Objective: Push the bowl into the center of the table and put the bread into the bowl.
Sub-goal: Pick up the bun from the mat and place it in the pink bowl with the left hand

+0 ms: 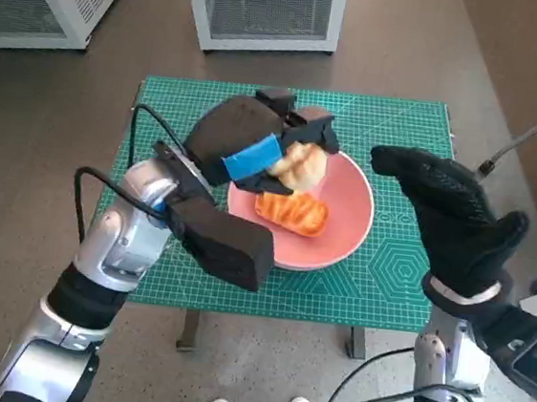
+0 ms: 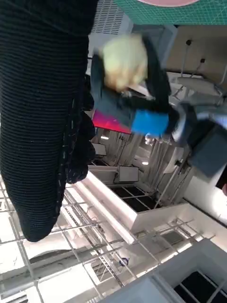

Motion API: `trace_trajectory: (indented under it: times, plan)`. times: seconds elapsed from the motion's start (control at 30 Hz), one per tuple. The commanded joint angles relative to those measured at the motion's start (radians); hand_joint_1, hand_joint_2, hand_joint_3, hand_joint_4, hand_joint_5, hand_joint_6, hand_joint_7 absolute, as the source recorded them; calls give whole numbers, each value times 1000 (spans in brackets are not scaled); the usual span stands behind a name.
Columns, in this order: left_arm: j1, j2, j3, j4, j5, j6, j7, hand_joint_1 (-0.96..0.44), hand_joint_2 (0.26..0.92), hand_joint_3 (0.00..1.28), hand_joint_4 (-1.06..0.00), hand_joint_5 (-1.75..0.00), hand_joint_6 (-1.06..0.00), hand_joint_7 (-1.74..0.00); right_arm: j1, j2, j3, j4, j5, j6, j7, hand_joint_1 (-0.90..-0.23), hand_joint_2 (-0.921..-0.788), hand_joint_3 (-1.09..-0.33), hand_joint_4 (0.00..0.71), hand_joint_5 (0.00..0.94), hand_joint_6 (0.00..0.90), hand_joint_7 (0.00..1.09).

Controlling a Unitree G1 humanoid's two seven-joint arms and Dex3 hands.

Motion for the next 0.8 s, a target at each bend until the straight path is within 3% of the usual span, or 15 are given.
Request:
trace_trajectory:
  times: [0.03,0.1,0.13,0.17,0.23,0.27,0.33,0.57,0.8]
  plan:
    - [22,-20,-18,-2,12,24,-8,0,920,158,-620,-1323,-503,-1204,29,-5,-3,7,-10,-5,2,-409,-921,-481,397,7,73,775]
    - [34,-29,-27,3,14,52,-22,0,921,196,-567,-1342,-463,-1279,31,-3,-1,6,-15,-7,-4,-410,-921,-481,397,7,73,776]
    - [40,-33,-31,4,15,66,-29,-30,884,191,-475,-1044,-407,-1078,31,-2,-1,7,-17,-8,-7,-411,-921,-482,398,7,73,777]
    - [46,-35,-38,7,21,81,-35,-41,875,180,-465,-893,-404,-976,32,-1,0,7,-19,-9,-9,-411,-921,-482,398,7,73,777]
    - [54,-36,-49,9,33,99,-41,-140,861,109,-397,-398,-352,-627,33,-1,0,9,-21,-11,-11,-412,-921,-483,399,8,71,779]
    - [57,-36,-53,9,38,106,-44,-205,859,84,-348,-255,-311,-514,34,0,0,9,-22,-12,-12,-413,-921,-484,399,8,71,780]
    - [61,-35,-61,11,50,115,-47,-288,863,55,-282,-130,-268,-385,34,0,1,12,-23,-15,-13,-412,-921,-485,399,8,68,782]
    - [79,-16,-70,18,80,71,-3,-516,889,26,-151,-9,-191,-220,33,4,7,14,-24,-11,-17,-412,-921,-490,398,7,55,803]
    - [111,-27,-42,27,43,44,33,-564,913,23,-130,-1,-187,-194,36,1,6,21,-15,-4,-13,-409,-921,-494,396,6,35,825]
